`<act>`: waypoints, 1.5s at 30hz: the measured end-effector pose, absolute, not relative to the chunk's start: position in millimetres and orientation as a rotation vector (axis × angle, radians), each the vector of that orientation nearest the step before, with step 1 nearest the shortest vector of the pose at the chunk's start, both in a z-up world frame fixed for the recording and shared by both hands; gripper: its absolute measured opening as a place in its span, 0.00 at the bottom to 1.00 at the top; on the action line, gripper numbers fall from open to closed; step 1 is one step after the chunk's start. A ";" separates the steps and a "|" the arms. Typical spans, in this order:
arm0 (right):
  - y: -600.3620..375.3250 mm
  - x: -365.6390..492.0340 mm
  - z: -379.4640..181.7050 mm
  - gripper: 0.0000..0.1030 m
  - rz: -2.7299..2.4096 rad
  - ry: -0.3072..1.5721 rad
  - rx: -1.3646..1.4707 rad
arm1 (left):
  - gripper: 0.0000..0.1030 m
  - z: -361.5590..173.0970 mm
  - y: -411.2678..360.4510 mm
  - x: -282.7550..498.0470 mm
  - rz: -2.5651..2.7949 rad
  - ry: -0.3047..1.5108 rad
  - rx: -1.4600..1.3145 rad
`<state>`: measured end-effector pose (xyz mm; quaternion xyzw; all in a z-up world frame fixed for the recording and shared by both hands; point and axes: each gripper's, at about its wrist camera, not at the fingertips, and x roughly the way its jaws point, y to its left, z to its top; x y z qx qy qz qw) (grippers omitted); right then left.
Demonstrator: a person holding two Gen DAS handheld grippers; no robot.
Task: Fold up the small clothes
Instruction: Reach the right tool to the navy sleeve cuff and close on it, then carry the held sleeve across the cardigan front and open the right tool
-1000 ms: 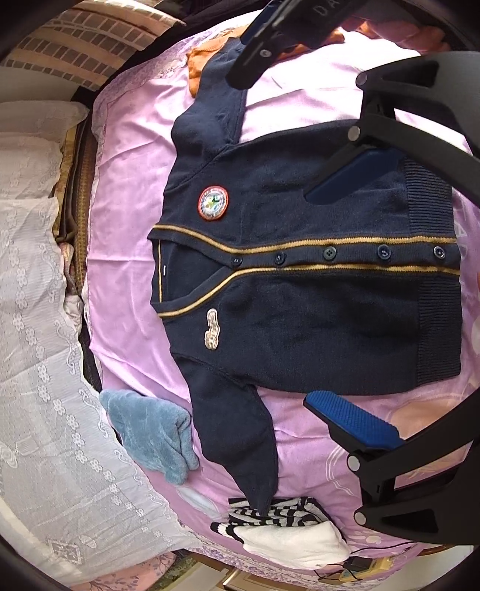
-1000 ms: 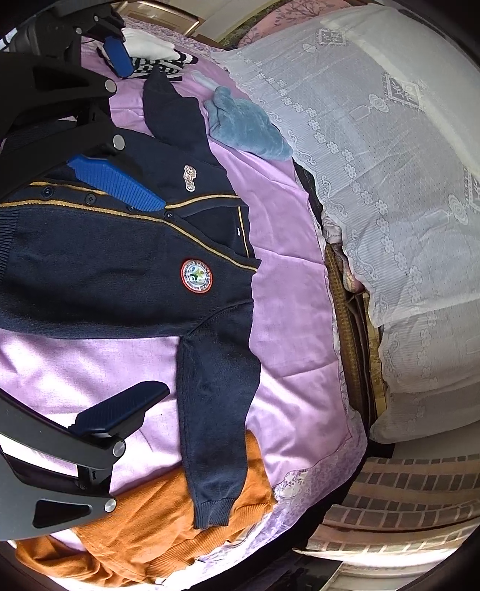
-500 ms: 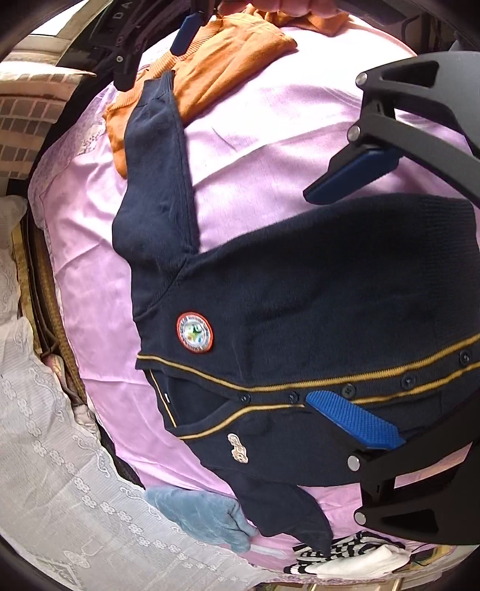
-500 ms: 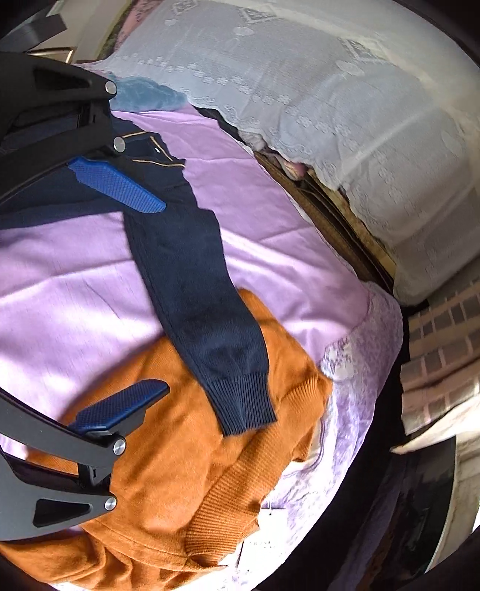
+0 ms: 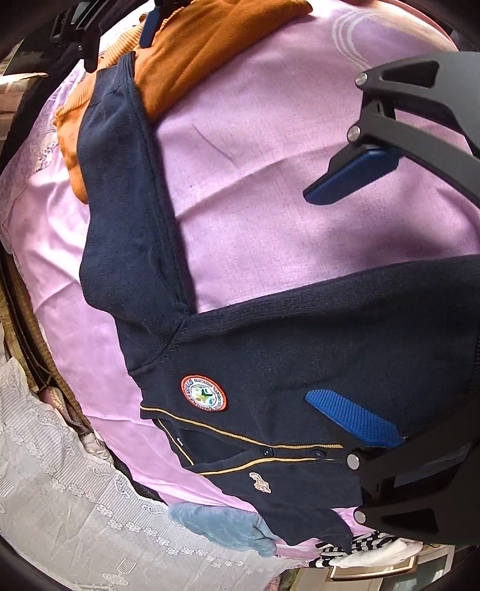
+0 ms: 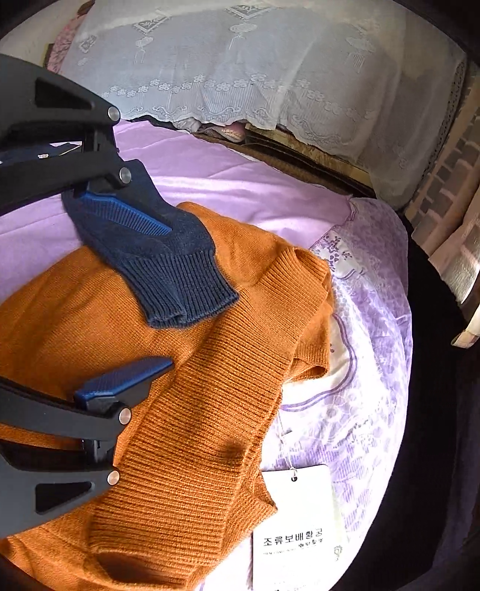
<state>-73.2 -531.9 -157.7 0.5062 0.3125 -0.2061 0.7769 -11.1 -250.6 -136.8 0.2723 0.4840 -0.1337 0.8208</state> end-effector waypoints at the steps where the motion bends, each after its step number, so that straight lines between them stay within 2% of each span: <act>1: -533.6 -70.7 -159.9 0.67 -0.452 0.672 1.099 | 0.96 -137.3 -249.4 -9.2 -0.287 1.036 0.580; 4: -531.1 -62.8 -158.6 0.66 -0.467 0.679 1.054 | 0.96 -139.0 -245.5 -1.1 -0.289 1.063 0.560; 5: -529.8 -61.4 -157.5 0.62 -0.474 0.685 1.034 | 0.96 -140.0 -244.4 1.0 -0.289 1.072 0.554; 6: -529.0 -61.3 -156.1 0.48 -0.482 0.688 1.017 | 0.96 -140.9 -244.0 4.2 -0.286 1.075 0.552; 7: -528.0 -60.2 -154.4 0.40 -0.472 0.688 1.012 | 0.96 -141.4 -244.0 7.8 -0.279 1.070 0.554; 8: -526.6 -57.4 -153.3 0.36 -0.455 0.697 1.007 | 0.96 -141.4 -244.2 11.8 -0.267 1.060 0.559; 19: -521.4 -61.8 -160.0 0.33 -0.466 0.736 1.019 | 0.96 -138.3 -265.6 44.1 -0.228 0.925 0.617; 20: -521.7 -60.7 -159.7 0.31 -0.471 0.731 1.015 | 0.96 -139.5 -268.7 47.2 -0.227 0.918 0.625; 23: -523.8 -60.6 -154.4 0.10 -0.467 0.706 0.992 | 0.96 -141.5 -278.5 53.6 -0.235 0.892 0.644; 24: -525.1 -62.7 -150.8 0.08 -0.464 0.688 0.993 | 0.96 -141.7 -281.9 55.0 -0.239 0.879 0.653; 33: -514.2 -77.1 -95.8 0.06 -0.436 0.565 0.890 | 0.96 -150.6 -329.4 44.7 -0.355 0.763 0.741; 36: -509.4 -78.7 -83.3 0.06 -0.427 0.559 0.855 | 0.95 -156.0 -342.9 44.3 -0.400 0.777 0.716; 38: -506.4 -79.3 -83.0 0.06 -0.441 0.573 0.838 | 0.79 -160.3 -344.4 48.4 -0.475 0.855 0.637; 39: -506.2 -80.2 -85.5 0.06 -0.446 0.584 0.841 | 0.64 -162.9 -343.1 51.6 -0.512 0.912 0.591; 42: -503.6 -83.3 -94.3 0.06 -0.478 0.613 0.854 | 0.59 -161.1 -331.1 55.5 -0.563 0.983 0.486; 45: -500.9 -82.0 -92.9 0.06 -0.488 0.610 0.855 | 0.61 -145.7 -307.2 54.4 -0.635 1.042 0.375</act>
